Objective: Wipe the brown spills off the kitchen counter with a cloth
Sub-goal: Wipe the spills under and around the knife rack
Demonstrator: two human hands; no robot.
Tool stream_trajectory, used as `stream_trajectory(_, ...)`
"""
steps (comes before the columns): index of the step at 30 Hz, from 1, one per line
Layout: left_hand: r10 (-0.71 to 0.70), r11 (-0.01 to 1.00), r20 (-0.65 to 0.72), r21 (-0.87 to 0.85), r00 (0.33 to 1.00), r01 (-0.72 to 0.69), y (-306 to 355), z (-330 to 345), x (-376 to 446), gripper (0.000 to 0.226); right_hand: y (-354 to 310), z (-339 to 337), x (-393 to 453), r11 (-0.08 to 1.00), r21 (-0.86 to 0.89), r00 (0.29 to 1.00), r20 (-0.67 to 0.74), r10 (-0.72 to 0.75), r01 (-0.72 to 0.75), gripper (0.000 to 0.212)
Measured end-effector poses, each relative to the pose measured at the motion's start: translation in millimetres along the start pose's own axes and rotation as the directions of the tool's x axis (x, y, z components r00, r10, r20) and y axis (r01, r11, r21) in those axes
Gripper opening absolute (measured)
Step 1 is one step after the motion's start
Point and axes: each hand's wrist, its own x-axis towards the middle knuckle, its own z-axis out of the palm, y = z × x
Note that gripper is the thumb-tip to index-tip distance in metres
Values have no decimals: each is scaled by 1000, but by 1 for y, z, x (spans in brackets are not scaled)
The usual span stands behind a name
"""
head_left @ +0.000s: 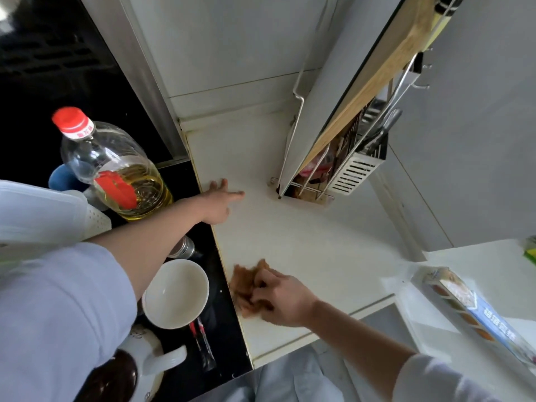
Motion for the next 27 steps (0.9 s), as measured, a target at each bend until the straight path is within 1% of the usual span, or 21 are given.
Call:
stream_trajectory(1,-2,999,-12,32,1000,2,2,3,-1,69,4,-2,-12,999,-6,997,60,-40,41,25)
stream_trajectory(2,-3,998,-30,70,1000,5,6,6,-2,75,7,-4,-15,999,-1,995,86,-49,50,28)
stream_trajectory(3,-9,995,-51,97,999,14,8,10,-2,81,11,-8,-9,1000,4,997,77,-28,28,29)
stream_trajectory(4,-15,994,-70,107,997,22,9,12,-3,84,16,-14,7,1000,8,1000,26,18,-18,29)
stream_trajectory(5,-19,995,-79,96,997,26,10,14,-4,81,19,-20,27,996,12,994,-64,91,-90,28)
stream_trajectory(7,-30,999,-88,40,996,34,12,9,-4,61,20,-34,67,960,68,931,-232,280,-272,31)
stream_trajectory(8,-33,999,-81,13,996,34,12,5,-3,53,17,-36,85,934,94,895,-267,356,-344,34)
stream_trajectory(9,-33,999,-75,-9,997,32,13,-1,-3,50,11,-33,99,918,98,874,-283,395,-383,35)
stream_trajectory(10,-29,1000,-75,-13,997,29,12,-6,-2,48,2,-25,108,919,89,872,-292,392,-383,36)
stream_trajectory(12,-15,1000,-77,-1,997,15,9,-15,-2,47,-15,-10,108,954,56,912,-283,298,-294,34)
stream_trajectory(15,3,999,-75,37,997,0,1,-21,-1,48,-17,6,70,987,20,950,-269,157,-157,32)
stream_trajectory(17,9,998,-87,65,996,-3,-5,-23,0,50,-11,13,42,998,-13,976,-212,58,-62,29)
stream_trajectory(19,5,996,-89,86,996,2,-8,-26,1,53,-2,11,37,999,-29,986,-165,32,-38,30)
stream_trajectory(21,-6,993,-56,120,998,13,-8,-28,3,55,1,-2,69,997,-38,980,-186,66,-74,31)
stream_trajectory(23,-26,989,-17,147,1000,28,-3,-24,4,54,-3,-18,114,980,4,954,-230,193,-197,32)
stream_trajectory(25,-35,979,-13,202,999,36,5,-18,4,54,-11,-24,138,956,39,927,-233,293,-292,34)
stream_trajectory(27,-37,970,-11,242,999,38,8,-13,6,61,-23,-16,119,961,29,933,-233,274,-275,36)
